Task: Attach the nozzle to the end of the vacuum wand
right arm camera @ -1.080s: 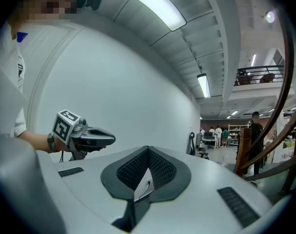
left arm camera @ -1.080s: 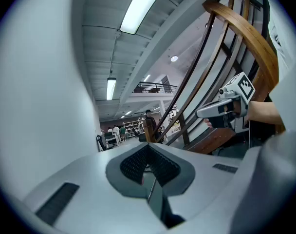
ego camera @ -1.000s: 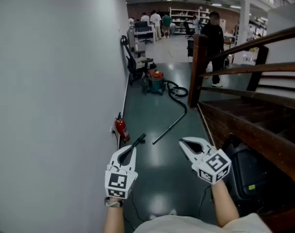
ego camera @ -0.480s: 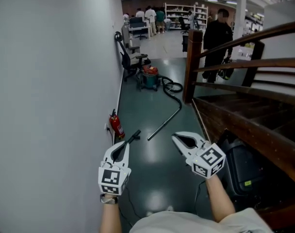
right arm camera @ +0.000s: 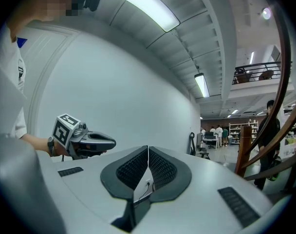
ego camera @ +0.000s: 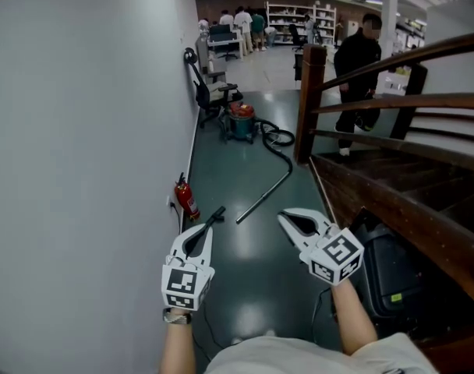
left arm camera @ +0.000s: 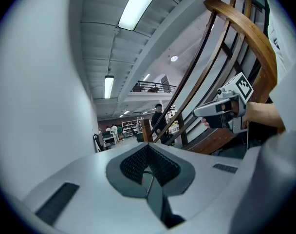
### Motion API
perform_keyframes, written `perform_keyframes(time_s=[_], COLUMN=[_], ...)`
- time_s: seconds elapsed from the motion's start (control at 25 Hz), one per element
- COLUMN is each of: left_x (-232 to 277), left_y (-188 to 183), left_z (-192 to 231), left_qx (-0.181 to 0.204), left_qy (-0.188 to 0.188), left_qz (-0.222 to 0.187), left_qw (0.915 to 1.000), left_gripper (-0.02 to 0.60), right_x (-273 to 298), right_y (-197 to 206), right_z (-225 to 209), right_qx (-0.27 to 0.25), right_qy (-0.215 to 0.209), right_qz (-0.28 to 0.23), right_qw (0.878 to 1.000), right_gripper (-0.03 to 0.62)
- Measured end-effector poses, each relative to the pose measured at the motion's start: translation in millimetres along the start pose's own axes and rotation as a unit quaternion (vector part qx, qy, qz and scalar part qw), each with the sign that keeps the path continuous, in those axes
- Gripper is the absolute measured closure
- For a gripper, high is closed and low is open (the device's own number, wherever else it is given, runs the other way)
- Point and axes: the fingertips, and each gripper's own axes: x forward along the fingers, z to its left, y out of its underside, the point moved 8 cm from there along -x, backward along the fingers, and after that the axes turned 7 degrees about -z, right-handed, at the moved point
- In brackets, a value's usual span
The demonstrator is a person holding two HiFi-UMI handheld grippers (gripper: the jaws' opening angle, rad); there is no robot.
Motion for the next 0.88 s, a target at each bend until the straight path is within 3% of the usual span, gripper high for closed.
perform_keyframes(time_s=[0.56,0.88], left_x=[38.9,71.0], left_y=[11.3,21.0], left_z=[-28.0,-16.1], left_qx=[-0.013,-0.014], left_qy=[-0.018,-0.022], left_qz=[0.008,0.012], left_qw=[0.9997,0.9996], left_gripper=[0.586,0.586], right_x=[-11.0,9.5], right_y=[20.3,35.2], right_z=[-49.4,-80.5], right_qx=[0.013,0.018], right_qy=[-0.015,-0.012], right_qz=[0.013,0.018], right_qw=[1.000,1.000], right_gripper=[0.566,0.566])
